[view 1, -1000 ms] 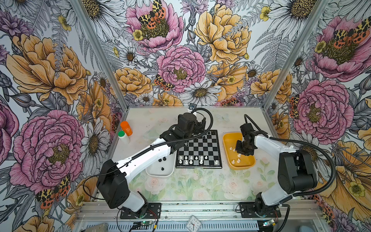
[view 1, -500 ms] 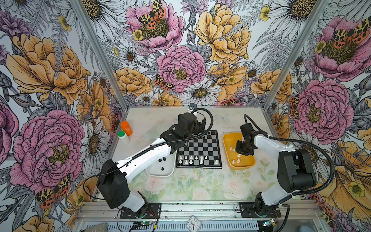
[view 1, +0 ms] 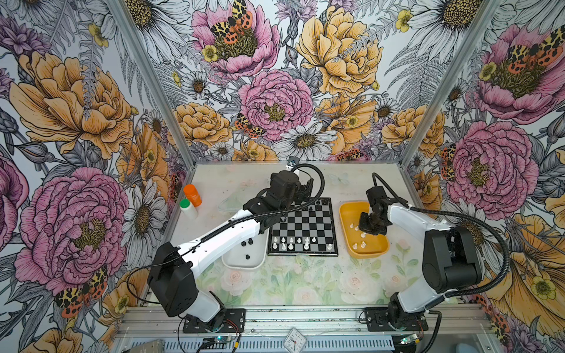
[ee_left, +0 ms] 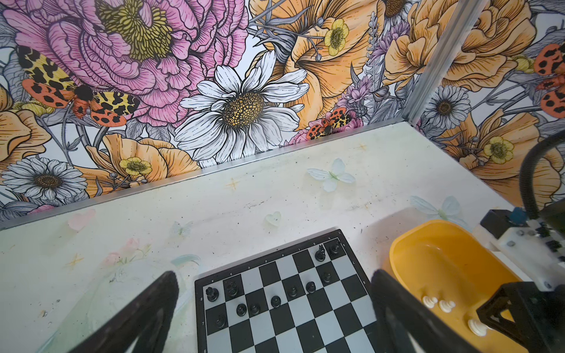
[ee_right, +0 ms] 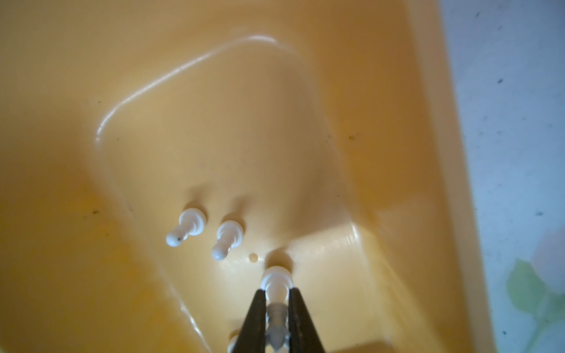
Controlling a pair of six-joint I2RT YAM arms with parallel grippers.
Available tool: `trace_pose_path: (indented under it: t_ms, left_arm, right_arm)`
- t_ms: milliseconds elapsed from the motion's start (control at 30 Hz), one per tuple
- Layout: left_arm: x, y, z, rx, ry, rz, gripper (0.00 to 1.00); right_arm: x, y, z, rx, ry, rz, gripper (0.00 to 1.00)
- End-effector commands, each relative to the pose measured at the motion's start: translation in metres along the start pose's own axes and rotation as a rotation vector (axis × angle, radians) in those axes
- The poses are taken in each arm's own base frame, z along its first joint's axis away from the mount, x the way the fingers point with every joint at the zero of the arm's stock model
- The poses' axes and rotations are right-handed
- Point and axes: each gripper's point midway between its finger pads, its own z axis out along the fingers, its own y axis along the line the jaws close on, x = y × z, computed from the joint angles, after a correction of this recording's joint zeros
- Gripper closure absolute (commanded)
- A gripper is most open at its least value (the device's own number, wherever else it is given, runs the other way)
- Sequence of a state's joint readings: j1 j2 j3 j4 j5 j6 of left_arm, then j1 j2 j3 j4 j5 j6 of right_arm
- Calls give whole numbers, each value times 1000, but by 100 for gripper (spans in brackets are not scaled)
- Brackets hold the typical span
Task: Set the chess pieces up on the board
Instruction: 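Lower the right gripper onto a white piece in the yellow tray and close, then lift the white piece with the right gripper while the left arm draws back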
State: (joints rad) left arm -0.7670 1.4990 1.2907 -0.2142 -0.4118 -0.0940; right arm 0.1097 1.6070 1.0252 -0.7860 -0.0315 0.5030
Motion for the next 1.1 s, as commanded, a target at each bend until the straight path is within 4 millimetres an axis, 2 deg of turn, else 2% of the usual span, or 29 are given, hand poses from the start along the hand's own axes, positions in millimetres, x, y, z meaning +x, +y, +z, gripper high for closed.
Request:
trace_pose_path:
  t_ms: [0, 267, 567, 733, 833, 1067]
  left_arm:
    - [-9, 15, -4, -39, -18, 6, 1]
    - [-8, 31, -8, -63, -24, -12, 1]
    - [-8, 46, -16, -88, -31, -22, 1]
    - [-5, 56, -27, -103, -34, -21, 1]
    - [-3, 69, -38, -140, -39, -27, 1]
    - [0, 95, -79, -194, -75, -111, 1]
  right_arm:
    - [-10, 2, -11, -5, -28, -11, 86]
    - [-14, 2, -24, 22, -52, -35, 86]
    - [-12, 16, -42, 39, -78, -81, 86]
    - [-11, 35, -69, 29, -119, -122, 86]
    - [-11, 52, -88, 2, -150, -150, 86]
    - [-4, 88, -119, -53, -186, -236, 86]
